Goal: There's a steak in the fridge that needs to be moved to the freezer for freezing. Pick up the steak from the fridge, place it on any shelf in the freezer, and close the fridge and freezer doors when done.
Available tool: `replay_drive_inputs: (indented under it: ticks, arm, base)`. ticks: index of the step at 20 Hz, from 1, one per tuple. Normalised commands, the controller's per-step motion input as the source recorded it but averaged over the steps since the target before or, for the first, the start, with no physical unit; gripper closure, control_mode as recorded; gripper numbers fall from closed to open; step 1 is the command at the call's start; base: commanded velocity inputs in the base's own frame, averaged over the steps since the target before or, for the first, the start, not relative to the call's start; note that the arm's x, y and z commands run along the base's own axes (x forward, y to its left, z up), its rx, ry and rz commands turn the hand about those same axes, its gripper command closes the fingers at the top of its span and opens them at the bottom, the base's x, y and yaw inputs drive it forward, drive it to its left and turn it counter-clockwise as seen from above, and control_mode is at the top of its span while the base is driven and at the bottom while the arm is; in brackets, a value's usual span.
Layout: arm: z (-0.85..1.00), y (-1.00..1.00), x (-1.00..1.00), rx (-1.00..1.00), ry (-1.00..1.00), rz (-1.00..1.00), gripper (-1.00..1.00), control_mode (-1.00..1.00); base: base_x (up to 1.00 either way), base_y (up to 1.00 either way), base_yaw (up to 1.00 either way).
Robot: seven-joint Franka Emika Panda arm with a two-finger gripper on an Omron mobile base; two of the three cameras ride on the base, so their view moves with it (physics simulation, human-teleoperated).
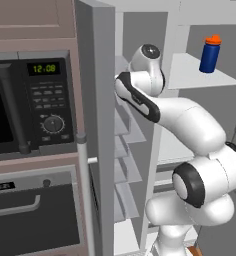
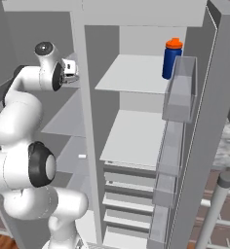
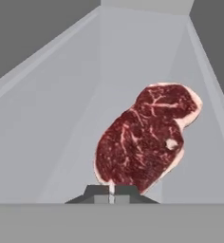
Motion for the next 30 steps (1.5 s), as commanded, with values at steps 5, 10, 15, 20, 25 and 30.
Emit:
replay_drive_inputs:
  ticks: [5,10,15,20,25,30]
  arm:
    - [-0.03,0.34,-0.08,-0.04,0.0,-0.01,-1.0,-1.0]
    - [0.07,-0.18,-0.35,-0.01,0.0,0.0,-1.0,-1.0]
    - [0.14,-0.5,-0.72,0.0,0.0,0.0,-1.0,-1.0]
    - [0.02,-0.7,-0.85,0.0,0.0,0.0,-1.0,-1.0]
    - [0.02,-0.82,-0.72,0.0,0.01,0.0,-1.0,-1.0]
    - [0.0,-0.23,-0.73,0.01,-0.02,-0.04,-1.0,-1.0]
  base:
    - [0.0,0.0,0.0]
    - [0.0,0.0,0.0]
    - [0.0,0.0,0.0]
    - [0.0,0.0,0.0]
    - [0.0,0.0,0.0]
    - [0.0,0.0,0.0]
